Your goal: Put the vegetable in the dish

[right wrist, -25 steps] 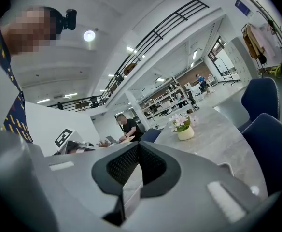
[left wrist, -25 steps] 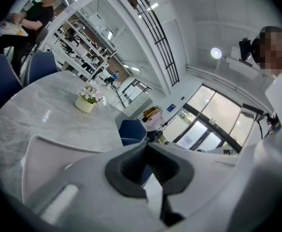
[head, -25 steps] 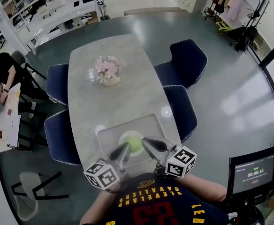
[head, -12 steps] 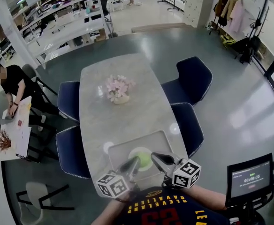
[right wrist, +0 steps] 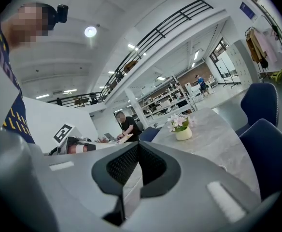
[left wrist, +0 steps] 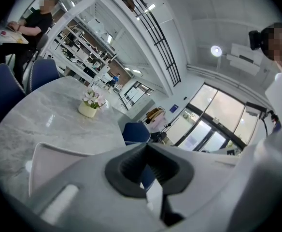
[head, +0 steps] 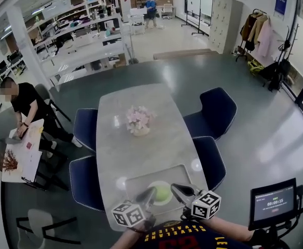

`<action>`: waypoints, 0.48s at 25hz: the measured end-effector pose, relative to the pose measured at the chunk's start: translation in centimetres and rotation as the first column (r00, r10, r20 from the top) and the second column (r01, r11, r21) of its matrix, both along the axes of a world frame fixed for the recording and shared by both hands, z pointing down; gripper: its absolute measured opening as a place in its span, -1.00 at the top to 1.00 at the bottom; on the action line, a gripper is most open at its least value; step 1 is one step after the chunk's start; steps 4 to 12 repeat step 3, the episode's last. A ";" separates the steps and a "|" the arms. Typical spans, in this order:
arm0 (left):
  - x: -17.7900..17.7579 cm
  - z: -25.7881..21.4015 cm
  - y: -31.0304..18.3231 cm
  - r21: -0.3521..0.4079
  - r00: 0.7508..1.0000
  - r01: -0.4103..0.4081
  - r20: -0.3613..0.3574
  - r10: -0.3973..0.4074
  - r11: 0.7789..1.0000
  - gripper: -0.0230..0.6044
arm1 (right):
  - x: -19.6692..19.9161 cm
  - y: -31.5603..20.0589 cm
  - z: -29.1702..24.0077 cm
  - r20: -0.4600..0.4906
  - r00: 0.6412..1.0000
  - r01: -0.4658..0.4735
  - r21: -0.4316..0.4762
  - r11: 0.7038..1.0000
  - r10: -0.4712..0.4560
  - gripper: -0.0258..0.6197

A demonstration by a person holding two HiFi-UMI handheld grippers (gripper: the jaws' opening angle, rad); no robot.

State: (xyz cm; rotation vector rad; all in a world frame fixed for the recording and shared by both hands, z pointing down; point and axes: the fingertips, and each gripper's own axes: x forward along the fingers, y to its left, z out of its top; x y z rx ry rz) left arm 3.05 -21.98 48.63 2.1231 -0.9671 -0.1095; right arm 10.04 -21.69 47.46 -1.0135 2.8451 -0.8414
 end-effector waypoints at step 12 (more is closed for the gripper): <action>-1.1 0.2 0.0 -0.006 1.000 0.013 0.000 -0.013 1.000 0.92 | -0.6 0.1 0.3 -0.005 1.000 -0.002 -0.005 1.000 0.002 0.90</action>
